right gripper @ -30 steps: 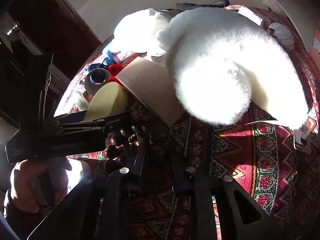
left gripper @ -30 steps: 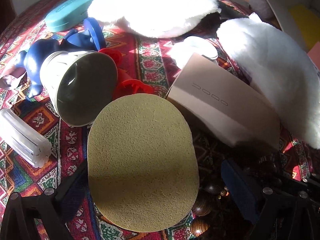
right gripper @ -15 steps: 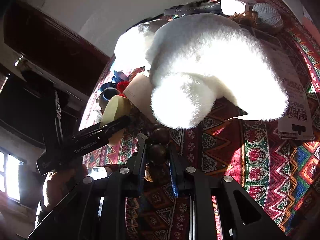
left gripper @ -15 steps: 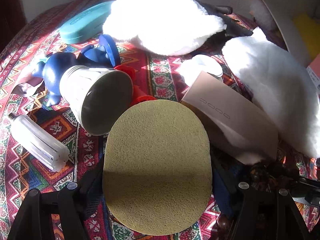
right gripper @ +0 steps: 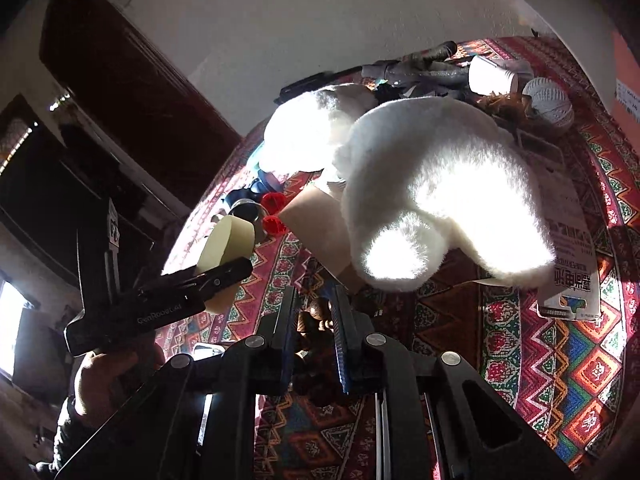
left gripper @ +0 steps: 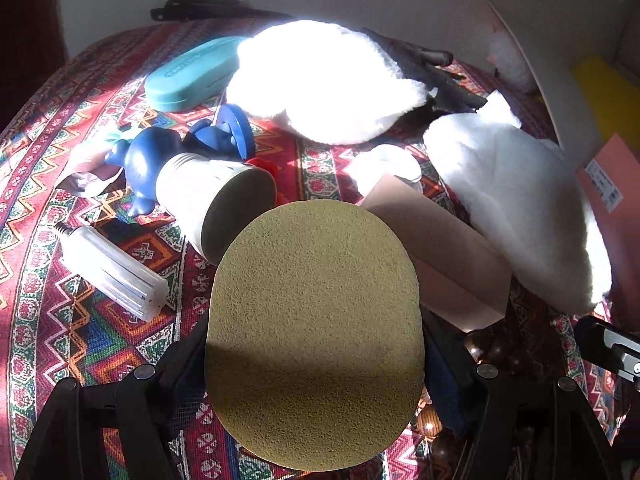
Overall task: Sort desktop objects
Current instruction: 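Lift the bead bracelet with the right tool while the left tool lifts the sponge, then carry the bracelet and sponge with both tools toward the orange box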
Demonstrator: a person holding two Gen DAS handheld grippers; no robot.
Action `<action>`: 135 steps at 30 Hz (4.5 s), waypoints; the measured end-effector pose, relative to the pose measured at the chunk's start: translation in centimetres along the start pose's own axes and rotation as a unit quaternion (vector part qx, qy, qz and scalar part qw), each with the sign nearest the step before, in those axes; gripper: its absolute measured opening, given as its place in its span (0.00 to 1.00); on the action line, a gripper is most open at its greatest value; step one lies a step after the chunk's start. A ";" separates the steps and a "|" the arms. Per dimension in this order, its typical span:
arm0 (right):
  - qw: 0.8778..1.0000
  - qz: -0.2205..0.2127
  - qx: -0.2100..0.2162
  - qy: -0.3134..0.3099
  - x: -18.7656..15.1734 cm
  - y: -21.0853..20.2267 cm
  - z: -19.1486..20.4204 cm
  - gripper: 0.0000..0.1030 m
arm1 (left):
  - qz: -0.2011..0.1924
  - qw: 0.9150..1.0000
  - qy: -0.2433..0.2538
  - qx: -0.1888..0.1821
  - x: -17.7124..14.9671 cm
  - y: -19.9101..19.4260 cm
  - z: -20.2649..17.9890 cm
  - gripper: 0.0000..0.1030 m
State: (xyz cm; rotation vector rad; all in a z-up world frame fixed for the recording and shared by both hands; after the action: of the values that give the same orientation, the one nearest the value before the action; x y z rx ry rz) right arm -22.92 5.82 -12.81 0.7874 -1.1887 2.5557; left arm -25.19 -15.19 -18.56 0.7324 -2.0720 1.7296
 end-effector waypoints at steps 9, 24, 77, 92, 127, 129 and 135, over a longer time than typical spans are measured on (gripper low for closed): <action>0.988 0.064 0.005 0.140 -2.1 5.3 -4.8 0.37 | -0.002 1.000 -0.005 -0.001 -0.2 -0.5 0.8 0.75; 0.930 0.133 0.171 0.296 -3.9 10.9 -6.9 0.37 | 0.014 1.000 -0.004 0.002 -0.7 -0.2 1.7 0.75; 0.986 -0.081 0.142 0.018 0.0 -0.9 6.5 0.19 | -0.098 0.993 -0.038 -0.050 -1.5 -11.4 2.1 0.75; 0.977 -0.203 0.058 -0.028 3.7 -13.3 5.3 0.19 | -0.126 0.989 -0.022 -0.078 -0.6 -14.7 -2.4 0.75; 0.924 -0.349 -0.149 0.051 10.3 -28.9 -8.7 0.19 | -0.126 0.964 0.134 -0.194 5.5 -14.6 -29.3 0.75; 0.924 -0.346 -0.152 0.060 10.3 -28.9 -9.9 0.19 | -0.121 0.963 0.140 -0.198 5.5 -14.1 -30.4 0.75; 0.922 -0.337 -0.166 0.090 10.2 -28.7 -13.3 0.19 | -0.108 0.959 0.153 -0.213 5.9 -12.8 -33.5 0.75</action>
State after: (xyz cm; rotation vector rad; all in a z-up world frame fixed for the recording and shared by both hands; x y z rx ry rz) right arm -24.91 34.28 4.29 0.7017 -1.0215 1.7664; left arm -24.64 14.95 1.68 0.4982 -1.9648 1.1396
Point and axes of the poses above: each gripper's, at about its wrist camera, not at the fingertips, and y roughly the way its jaws point, z to its left, x to its top, the point moved 5 cm from there along y, roughly the way its jaws point
